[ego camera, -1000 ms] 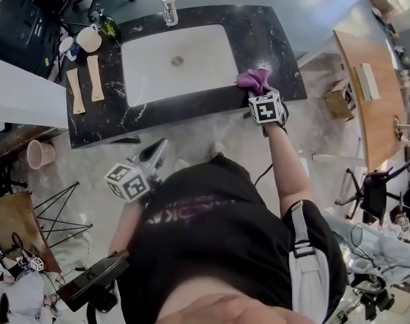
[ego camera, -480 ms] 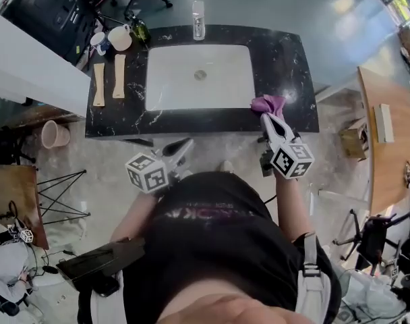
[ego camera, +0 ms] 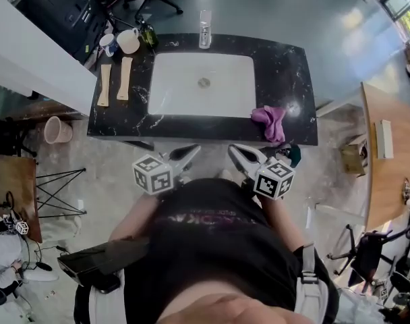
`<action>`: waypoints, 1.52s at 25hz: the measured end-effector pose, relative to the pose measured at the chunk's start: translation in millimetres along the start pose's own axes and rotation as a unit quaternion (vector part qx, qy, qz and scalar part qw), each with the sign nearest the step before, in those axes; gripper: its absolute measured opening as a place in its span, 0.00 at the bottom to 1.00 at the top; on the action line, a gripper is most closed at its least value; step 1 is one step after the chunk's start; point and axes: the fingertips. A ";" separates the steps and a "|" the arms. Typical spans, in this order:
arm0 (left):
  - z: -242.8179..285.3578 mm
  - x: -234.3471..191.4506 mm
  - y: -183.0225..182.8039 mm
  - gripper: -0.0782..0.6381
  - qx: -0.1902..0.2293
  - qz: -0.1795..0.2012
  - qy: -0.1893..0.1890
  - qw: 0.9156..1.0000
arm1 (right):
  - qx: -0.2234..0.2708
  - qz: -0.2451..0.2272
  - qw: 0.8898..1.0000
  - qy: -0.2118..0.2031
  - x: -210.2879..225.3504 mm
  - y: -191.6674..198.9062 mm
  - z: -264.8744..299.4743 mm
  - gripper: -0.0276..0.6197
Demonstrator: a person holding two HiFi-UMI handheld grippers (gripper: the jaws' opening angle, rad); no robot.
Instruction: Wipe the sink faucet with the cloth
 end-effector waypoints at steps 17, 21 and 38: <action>-14.5 2.5 0.2 0.11 0.014 -0.005 -0.013 1.000 | -0.013 0.006 1.000 -0.020 -11.6 7.8 4.8 0.06; -13.9 1.1 1.5 0.11 0.012 -0.005 -0.014 1.000 | -0.015 0.009 1.000 -0.021 -10.1 9.1 5.7 0.06; -17.6 -1.5 1.0 0.11 0.007 -0.006 -0.018 1.000 | -0.022 0.005 1.000 -0.022 -12.0 10.4 10.5 0.06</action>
Point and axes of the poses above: the fingertips, and each gripper's own axes: z forward along the fingers, x to its right, y out of its underside, and after that the axes turned 12 degrees about y, right-handed
